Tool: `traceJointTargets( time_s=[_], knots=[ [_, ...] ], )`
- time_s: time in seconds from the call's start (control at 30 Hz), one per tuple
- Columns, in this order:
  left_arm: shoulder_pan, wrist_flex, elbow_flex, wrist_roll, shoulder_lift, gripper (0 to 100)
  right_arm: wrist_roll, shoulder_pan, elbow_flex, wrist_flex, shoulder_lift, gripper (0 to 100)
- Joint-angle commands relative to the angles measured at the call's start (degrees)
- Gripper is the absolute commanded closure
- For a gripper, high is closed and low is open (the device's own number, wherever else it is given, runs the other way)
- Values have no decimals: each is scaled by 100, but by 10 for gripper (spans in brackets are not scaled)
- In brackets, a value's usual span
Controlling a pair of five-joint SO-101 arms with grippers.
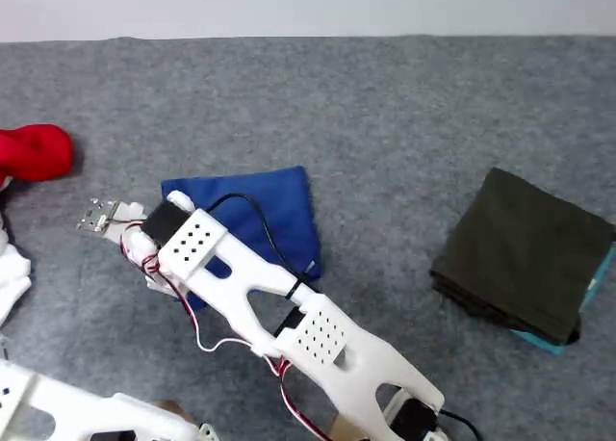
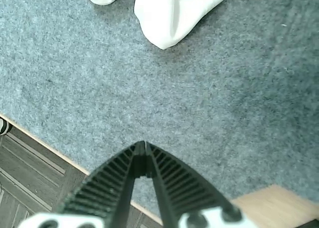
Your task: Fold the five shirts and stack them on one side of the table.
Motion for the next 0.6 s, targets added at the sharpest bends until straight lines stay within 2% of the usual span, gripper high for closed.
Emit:
traceJointTargets(
  time_s=[0.0,0.2,0.33,0.47,0.57],
  knots=[
    [0,-44,-31,9,-132,995,-35,-75,-202,13,-189,988],
    [0,-44,-31,9,-141,995,132,13,-1433,716,-637,988],
    [0,-44,-40,9,-141,995,237,681,-1459,690,-910,989],
    [0,-44,-40,9,-141,995,-185,1385,-1204,708,-1007,989],
    [0,-44,-40,9,-141,995,-598,1640,-800,716,-1182,989]
  ],
)
